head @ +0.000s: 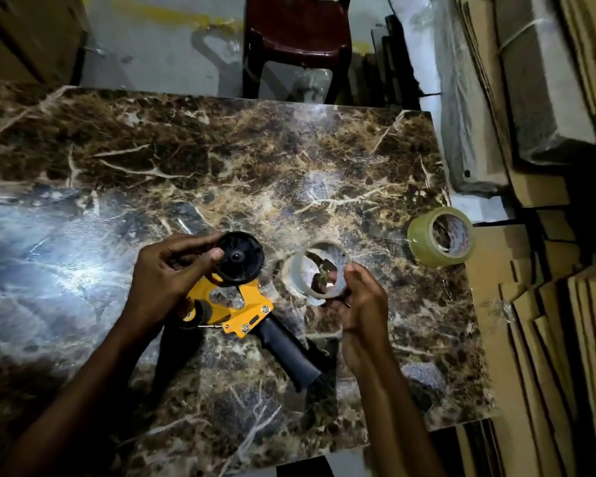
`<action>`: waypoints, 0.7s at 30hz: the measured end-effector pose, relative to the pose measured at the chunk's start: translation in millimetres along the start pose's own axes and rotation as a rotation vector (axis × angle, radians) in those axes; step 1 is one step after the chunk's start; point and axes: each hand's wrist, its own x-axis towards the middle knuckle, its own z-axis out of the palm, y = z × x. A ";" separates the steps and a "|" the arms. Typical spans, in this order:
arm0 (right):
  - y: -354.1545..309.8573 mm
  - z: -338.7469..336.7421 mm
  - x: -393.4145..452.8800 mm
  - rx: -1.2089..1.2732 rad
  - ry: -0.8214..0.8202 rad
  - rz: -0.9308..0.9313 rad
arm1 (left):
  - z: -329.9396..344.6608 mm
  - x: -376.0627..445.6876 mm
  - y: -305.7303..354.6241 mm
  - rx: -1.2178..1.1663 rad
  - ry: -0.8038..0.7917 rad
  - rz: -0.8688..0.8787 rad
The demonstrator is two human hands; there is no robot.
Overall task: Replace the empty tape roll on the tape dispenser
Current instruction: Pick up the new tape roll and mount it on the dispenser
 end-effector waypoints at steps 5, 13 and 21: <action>6.7 -40.9 2.0 -0.211 0.140 -0.098 | 7.1 4.5 -1.9 0.000 0.008 -0.035; 11.7 -41.5 2.8 -0.435 0.101 -0.279 | 21.9 10.2 -3.3 0.006 0.008 -0.031; 14.8 -52.8 3.8 -0.461 -0.028 -0.326 | 30.0 13.8 3.0 -0.010 -0.047 -0.036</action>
